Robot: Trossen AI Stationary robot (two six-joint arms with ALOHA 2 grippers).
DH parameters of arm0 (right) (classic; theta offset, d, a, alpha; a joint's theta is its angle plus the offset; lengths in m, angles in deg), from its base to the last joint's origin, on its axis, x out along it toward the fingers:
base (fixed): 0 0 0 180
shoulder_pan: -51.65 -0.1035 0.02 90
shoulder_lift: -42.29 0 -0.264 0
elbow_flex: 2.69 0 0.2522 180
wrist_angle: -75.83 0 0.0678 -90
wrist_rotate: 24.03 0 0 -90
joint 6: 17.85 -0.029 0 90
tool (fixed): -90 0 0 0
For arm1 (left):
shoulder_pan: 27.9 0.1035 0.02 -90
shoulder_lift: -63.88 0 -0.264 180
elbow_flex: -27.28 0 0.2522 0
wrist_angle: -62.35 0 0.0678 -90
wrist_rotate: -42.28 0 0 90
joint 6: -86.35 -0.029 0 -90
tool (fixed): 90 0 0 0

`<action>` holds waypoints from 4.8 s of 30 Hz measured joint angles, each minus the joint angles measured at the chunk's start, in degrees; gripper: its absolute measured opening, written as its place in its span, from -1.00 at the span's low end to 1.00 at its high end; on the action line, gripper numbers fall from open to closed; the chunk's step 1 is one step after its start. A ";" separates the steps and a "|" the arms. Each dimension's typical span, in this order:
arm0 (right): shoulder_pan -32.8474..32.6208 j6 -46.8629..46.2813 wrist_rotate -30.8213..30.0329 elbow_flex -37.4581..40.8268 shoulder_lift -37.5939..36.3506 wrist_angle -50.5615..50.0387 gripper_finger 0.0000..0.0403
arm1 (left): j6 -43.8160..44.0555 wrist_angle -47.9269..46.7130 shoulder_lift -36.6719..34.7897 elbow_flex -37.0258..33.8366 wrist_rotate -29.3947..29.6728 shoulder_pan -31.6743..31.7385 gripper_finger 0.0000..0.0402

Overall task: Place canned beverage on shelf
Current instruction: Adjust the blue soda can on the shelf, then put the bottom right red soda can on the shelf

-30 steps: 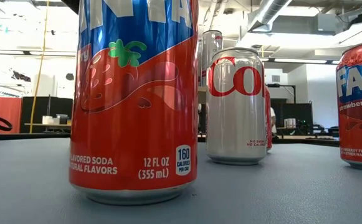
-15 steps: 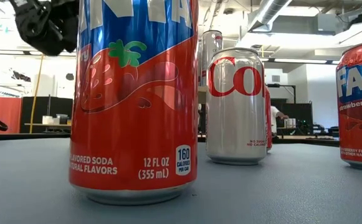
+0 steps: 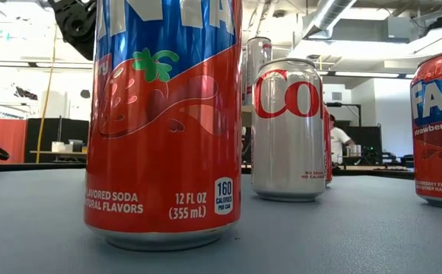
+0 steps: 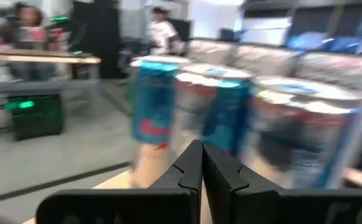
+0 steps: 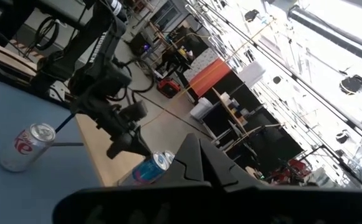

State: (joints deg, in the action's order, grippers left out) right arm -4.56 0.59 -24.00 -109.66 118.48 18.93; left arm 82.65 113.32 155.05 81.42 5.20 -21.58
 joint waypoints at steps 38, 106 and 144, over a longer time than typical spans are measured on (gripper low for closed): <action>0.00 -1.22 -0.01 0.00 -0.01 -0.13 -1.00 | 5.81 0.34 -0.11 0.07 -5.48 2.01 -1.00; 14.56 -85.20 67.66 1.16 22.63 -39.07 0.54 | 11.16 -25.81 -24.41 0.04 -19.64 -44.19 -0.45; -3.95 -111.41 43.76 33.57 22.53 -9.56 0.84 | 5.39 -18.78 -16.98 0.04 -28.53 -39.24 0.28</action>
State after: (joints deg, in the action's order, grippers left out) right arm -8.51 -110.81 19.76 -76.09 141.01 9.37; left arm 88.04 94.54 138.07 81.47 -23.33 -60.83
